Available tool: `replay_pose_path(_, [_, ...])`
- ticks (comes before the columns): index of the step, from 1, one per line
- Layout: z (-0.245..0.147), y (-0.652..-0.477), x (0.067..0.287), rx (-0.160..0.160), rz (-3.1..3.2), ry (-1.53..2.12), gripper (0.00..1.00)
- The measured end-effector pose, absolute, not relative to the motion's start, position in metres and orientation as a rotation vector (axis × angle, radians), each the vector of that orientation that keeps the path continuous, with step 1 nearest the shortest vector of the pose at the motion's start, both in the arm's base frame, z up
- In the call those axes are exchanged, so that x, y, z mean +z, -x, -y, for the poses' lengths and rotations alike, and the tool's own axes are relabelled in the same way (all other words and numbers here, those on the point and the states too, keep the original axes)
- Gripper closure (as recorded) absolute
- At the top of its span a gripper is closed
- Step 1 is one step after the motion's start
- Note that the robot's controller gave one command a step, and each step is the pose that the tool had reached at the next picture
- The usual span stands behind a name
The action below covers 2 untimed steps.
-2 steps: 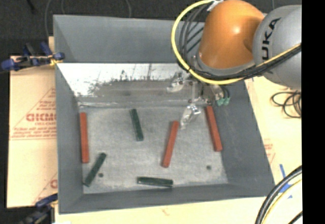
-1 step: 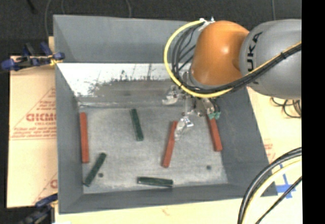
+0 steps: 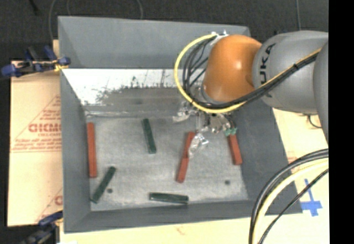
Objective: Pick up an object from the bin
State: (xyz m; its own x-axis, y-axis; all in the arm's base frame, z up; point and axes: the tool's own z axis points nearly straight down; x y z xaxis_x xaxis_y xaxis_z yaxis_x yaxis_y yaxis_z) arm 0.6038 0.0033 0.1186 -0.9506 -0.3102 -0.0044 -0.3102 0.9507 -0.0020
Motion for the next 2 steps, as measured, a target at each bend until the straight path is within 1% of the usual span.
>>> replay_pose_path(1, [-0.006,-0.599,0.09,-0.003,-2.999,0.922,0.0])
replay_pose_path(2, [-0.012,-0.585,0.082,-0.01,-2.867,1.278,1.0])
